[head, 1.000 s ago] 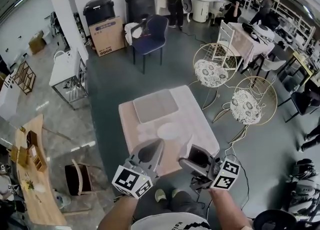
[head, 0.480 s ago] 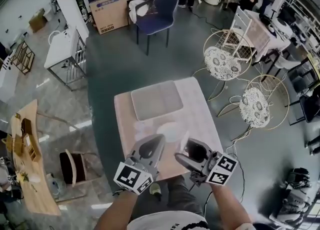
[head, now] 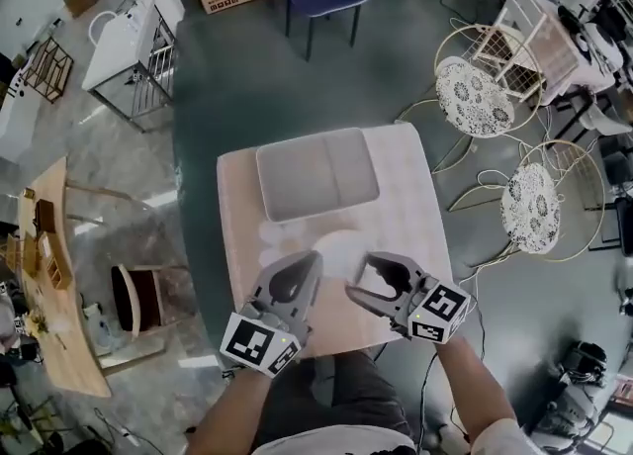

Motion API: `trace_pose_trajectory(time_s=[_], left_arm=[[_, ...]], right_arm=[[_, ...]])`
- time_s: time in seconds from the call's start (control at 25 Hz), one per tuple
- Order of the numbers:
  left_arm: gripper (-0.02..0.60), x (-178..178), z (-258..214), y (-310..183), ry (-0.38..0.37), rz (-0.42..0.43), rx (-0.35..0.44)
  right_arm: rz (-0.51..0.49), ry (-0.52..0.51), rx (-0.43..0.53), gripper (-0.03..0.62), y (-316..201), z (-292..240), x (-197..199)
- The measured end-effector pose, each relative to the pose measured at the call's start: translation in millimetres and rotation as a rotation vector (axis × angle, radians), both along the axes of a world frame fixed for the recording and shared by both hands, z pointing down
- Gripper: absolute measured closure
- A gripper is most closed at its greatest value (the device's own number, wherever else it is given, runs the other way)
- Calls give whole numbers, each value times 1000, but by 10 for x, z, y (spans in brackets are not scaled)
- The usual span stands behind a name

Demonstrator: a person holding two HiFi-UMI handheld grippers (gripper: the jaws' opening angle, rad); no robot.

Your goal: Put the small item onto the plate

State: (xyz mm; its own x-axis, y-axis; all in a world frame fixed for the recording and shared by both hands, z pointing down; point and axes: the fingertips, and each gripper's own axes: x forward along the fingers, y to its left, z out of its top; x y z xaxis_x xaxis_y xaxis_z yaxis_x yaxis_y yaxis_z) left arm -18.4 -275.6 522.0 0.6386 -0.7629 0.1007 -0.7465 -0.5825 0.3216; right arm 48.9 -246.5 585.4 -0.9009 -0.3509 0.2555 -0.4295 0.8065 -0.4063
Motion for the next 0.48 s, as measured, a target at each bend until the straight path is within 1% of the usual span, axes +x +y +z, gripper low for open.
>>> trace_pose_trajectory(time_s=[0.2, 0.32, 0.48], left_arm=[[577, -67, 474, -22, -12, -2, -48], [577, -19, 714, -57, -17, 7, -61], [577, 97, 998, -107, -58, 20, -59]], right_arm=[[-110, 196, 19, 318, -60, 666, -25], [-158, 268, 13, 318, -93, 986, 28], [-194, 343, 14, 318, -133, 1292, 73]])
